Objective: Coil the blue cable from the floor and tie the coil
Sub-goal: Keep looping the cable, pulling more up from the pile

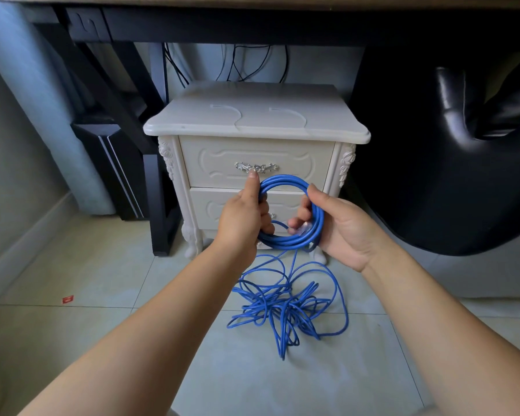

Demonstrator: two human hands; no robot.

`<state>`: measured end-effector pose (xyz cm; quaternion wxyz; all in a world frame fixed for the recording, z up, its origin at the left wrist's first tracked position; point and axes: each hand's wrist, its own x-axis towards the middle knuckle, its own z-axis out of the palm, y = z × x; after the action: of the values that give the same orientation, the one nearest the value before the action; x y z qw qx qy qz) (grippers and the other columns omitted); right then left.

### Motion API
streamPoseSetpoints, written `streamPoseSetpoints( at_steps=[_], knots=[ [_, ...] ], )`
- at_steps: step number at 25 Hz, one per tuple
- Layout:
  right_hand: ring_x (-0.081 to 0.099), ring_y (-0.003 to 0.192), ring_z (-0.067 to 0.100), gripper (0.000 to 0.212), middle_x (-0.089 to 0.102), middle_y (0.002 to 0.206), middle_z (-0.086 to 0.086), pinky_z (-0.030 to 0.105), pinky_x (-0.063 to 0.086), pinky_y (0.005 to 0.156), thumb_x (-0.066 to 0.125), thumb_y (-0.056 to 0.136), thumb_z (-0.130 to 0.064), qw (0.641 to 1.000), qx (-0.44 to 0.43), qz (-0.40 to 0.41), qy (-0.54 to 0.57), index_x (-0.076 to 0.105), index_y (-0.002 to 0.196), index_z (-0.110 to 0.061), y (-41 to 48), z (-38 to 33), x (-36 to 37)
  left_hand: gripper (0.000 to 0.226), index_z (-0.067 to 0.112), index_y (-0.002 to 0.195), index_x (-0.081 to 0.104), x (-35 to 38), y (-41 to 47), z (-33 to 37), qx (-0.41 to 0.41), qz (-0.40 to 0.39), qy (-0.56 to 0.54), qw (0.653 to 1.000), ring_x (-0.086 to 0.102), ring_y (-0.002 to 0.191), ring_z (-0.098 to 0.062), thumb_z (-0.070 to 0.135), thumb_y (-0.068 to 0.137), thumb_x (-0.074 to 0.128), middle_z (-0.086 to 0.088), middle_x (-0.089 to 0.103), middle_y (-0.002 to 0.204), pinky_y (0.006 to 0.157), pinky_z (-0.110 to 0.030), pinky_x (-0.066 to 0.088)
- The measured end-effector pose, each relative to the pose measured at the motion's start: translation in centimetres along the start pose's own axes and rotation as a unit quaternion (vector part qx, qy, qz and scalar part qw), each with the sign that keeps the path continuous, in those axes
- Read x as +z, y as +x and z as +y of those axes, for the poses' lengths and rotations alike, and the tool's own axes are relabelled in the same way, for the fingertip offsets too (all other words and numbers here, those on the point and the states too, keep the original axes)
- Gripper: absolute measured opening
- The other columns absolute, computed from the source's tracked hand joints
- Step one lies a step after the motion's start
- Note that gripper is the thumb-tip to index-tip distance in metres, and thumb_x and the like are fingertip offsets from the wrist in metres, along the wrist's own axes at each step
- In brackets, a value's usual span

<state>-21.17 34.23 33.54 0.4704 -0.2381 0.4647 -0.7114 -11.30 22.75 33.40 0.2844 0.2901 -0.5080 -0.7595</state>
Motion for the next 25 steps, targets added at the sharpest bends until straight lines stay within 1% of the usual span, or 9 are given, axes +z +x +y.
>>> streamPoseSetpoints(
  at_steps=[3,5,7,9,13,16,20,23,25],
  knots=[
    [0.041,0.045,0.012,0.029,0.032,0.054,-0.005,0.029,0.053,0.060,0.056,0.086,-0.040,0.999,-0.004,0.023,0.025,0.049,0.081,-0.013,0.1,0.1,0.7,0.042,0.018,0.071,0.039,0.2,-0.2,-0.3,-0.030,-0.020,-0.037,0.999,0.019,0.041,-0.011,0.048,0.101,0.039,0.007,0.020,0.049,0.041,-0.021,0.028],
    [0.031,0.040,0.010,0.033,0.026,0.050,-0.007,0.025,0.045,0.051,0.054,0.092,-0.044,0.997,-0.016,0.077,-0.019,0.046,0.078,-0.015,0.2,0.2,1.0,0.043,0.017,0.071,0.040,0.0,-0.4,-0.4,-0.064,-0.050,-0.058,0.995,0.023,0.040,-0.012,0.048,0.101,0.040,0.006,0.023,0.049,0.043,-0.022,0.034],
    [0.025,0.038,0.010,0.038,0.023,0.047,-0.007,0.026,0.040,0.049,0.052,0.095,-0.045,0.992,-0.018,0.109,-0.065,0.045,0.075,-0.015,0.4,0.1,1.1,0.043,0.016,0.072,0.044,-0.3,-0.5,-0.2,-0.088,-0.085,-0.044,0.991,0.029,0.041,-0.013,0.050,0.099,0.043,0.004,0.030,0.050,0.047,-0.024,0.039],
    [0.024,0.037,0.010,0.039,0.022,0.046,-0.007,0.027,0.037,0.049,0.051,0.097,-0.045,0.988,0.004,0.097,-0.120,0.044,0.074,-0.015,0.3,-0.3,1.1,0.043,0.015,0.076,0.049,-0.7,-0.4,0.2,-0.083,-0.117,0.023,0.989,0.031,0.042,-0.013,0.053,0.097,0.046,0.002,0.038,0.054,0.049,-0.026,0.039],
    [0.024,0.035,0.008,0.037,0.023,0.048,-0.006,0.026,0.036,0.047,0.049,0.099,-0.042,0.964,0.057,0.035,-0.256,0.044,0.075,-0.013,0.0,-0.7,1.0,0.049,0.011,0.083,0.058,-1.3,-0.3,0.2,0.002,-0.175,0.214,0.961,0.039,0.047,-0.015,0.058,0.094,0.047,0.001,0.047,0.064,0.052,-0.028,0.039],
    [0.025,0.037,0.008,0.037,0.025,0.048,-0.007,0.027,0.035,0.048,0.050,0.098,-0.042,0.959,0.065,0.029,-0.276,0.048,0.077,-0.012,-0.1,-0.9,0.8,0.052,0.007,0.087,0.057,-1.1,-0.2,0.0,0.003,-0.208,0.224,0.952,0.036,0.046,-0.014,0.055,0.097,0.041,0.002,0.042,0.055,0.049,-0.026,0.036],
    [0.031,0.040,0.011,0.029,0.029,0.052,-0.003,0.024,0.038,0.045,0.051,0.098,-0.041,0.972,0.045,0.044,-0.226,0.058,0.094,-0.013,0.0,-0.6,0.6,0.041,0.011,0.079,0.048,-0.7,-0.4,0.1,-0.034,-0.209,0.165,0.963,0.023,0.045,-0.011,0.048,0.099,0.043,0.007,0.023,0.051,0.042,-0.021,0.029],
    [0.054,0.048,0.018,0.041,0.053,0.062,0.004,0.025,0.047,0.050,0.053,0.090,-0.053,0.985,0.051,0.059,-0.157,0.059,0.101,-0.014,0.1,-0.7,0.2,0.040,0.016,0.076,0.045,-0.8,-0.3,0.1,-0.056,-0.152,0.117,0.980,0.019,0.045,-0.010,0.049,0.098,0.045,0.007,0.020,0.053,0.040,-0.019,0.023],
    [0.069,0.066,0.023,0.054,0.066,0.074,0.009,0.028,0.056,0.058,0.057,0.079,-0.058,0.983,0.060,0.043,-0.165,0.062,0.103,-0.010,0.1,-0.6,-0.1,0.041,0.018,0.072,0.044,-0.8,0.1,0.3,-0.067,-0.102,0.056,0.991,0.017,0.043,-0.008,0.051,0.097,0.047,0.008,0.019,0.051,0.038,-0.018,0.019]
  ],
)
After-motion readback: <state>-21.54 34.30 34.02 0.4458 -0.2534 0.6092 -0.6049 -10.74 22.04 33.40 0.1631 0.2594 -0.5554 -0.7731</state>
